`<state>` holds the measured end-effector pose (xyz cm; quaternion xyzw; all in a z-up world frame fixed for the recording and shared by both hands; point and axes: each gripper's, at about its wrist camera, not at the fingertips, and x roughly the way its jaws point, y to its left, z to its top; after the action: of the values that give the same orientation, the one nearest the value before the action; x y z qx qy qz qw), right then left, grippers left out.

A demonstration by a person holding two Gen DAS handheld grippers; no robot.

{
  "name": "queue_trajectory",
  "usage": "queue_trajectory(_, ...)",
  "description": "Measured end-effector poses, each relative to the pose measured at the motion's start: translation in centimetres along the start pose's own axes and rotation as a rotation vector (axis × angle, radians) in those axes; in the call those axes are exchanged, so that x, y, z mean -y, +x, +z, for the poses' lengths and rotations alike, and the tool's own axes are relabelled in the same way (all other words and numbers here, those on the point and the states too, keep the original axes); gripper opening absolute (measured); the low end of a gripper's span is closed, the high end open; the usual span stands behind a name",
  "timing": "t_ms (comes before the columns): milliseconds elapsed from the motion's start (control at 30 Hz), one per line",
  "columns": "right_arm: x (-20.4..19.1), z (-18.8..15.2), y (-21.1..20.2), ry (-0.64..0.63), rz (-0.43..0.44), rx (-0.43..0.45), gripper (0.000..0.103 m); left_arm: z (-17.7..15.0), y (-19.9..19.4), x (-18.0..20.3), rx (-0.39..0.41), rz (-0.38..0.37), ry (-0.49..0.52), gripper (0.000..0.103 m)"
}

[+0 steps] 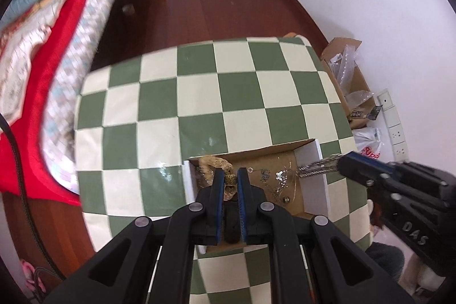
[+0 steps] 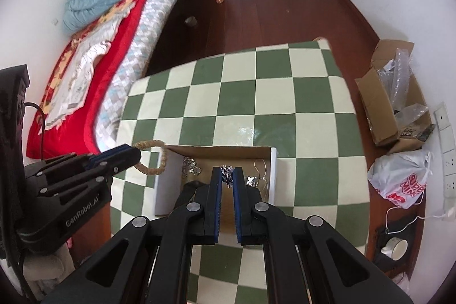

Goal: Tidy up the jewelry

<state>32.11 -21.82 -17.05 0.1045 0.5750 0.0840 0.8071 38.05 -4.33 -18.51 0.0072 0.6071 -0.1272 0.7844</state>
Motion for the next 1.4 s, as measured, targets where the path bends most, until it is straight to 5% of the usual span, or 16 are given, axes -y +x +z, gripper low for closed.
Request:
queue_trajectory(333,1.3,1.5,6.2,0.046,0.024,-0.121,0.008,1.1,4.0,-0.7,-0.142,-0.154,-0.131,0.008)
queue_trajectory(500,2.0,1.6,7.4,0.091,0.040,-0.178,0.010,1.2,3.4,-0.6,-0.116,-0.083,-0.130,0.021)
queue_trajectory(633,1.9,1.4,7.4,0.082,-0.001,-0.199,0.062,1.1,2.0,-1.2,-0.038,0.024,-0.129,0.076)
queue_trajectory(667,1.7,1.3,7.3,0.071,-0.023,-0.200,0.064,1.0,1.7,-1.4,-0.024,0.046,-0.131,0.085)
queue_trajectory(733,1.3,1.0,6.9,0.041,-0.081,-0.198,0.075,0.6,1.1,-2.0,0.004,0.106,-0.135,0.087)
queue_trajectory(800,1.0,0.6,6.6,0.018,-0.119,-0.207,0.089,0.1,0.7,-2.6,0.014,0.167,-0.132,0.102)
queue_trajectory(933,0.1,-0.7,6.3,-0.042,-0.222,-0.212,0.099,-1.6,0.3,-3.5,0.036,0.258,-0.138,0.103)
queue_trajectory(1100,-0.4,-2.5,6.3,-0.060,-0.289,-0.211,0.102,-3.7,-0.4,-4.0,0.065,0.285,-0.153,0.103)
queue_trajectory(1400,-0.8,-5.2,4.4,-0.045,-0.303,-0.153,0.103,-7.5,-3.5,-3.2,0.138,0.334,-0.152,0.103)
